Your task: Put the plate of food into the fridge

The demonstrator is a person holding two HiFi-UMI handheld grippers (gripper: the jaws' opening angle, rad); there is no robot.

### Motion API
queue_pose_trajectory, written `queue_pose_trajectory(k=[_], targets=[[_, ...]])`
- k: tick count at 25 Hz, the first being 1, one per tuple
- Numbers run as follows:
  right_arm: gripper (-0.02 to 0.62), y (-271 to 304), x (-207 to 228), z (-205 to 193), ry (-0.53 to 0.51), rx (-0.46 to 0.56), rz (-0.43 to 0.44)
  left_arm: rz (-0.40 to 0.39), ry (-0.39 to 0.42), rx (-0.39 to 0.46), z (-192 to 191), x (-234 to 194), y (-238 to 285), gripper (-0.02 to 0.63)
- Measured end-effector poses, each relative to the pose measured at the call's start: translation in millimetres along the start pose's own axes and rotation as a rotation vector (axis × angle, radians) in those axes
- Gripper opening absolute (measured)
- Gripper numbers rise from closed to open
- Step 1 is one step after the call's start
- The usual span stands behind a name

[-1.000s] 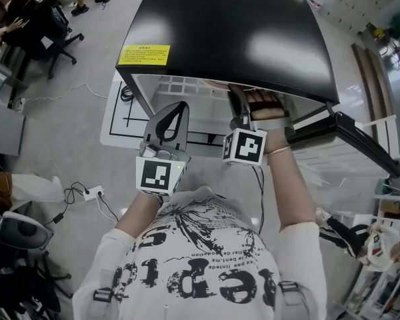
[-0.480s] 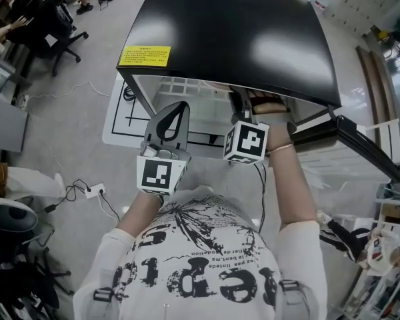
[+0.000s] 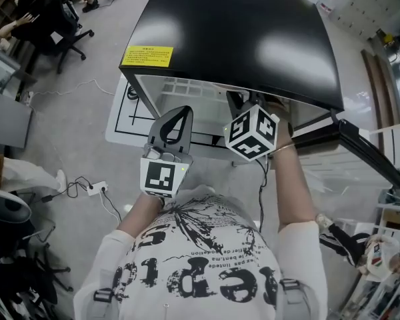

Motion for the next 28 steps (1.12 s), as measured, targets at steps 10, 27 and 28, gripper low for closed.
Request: queue_pose_trajectory(k=[10,27,28], targets=[[0.118,-10,-1,-3,0.348,0.123,0.131,-0.002,-0.003,0.001,2,1,7,0.008],[0.129,-36,13,11,0.495,0.283,-0.022,-0.039,0.004,0.006,5,7,8,0.008],[0.129,-37,12,10,0.511,0.286,-0.022,-0.042,0.006,0.010,7,8,9,0.008]])
Point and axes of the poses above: the fingertips, and each gripper's own axes: y forward along the fingers, x to its right, z out of its top, the point moved 3 cm from there along -y, backward along the fingers, and after that the axes turned 12 degrees about -y, right-handed, at the moved point
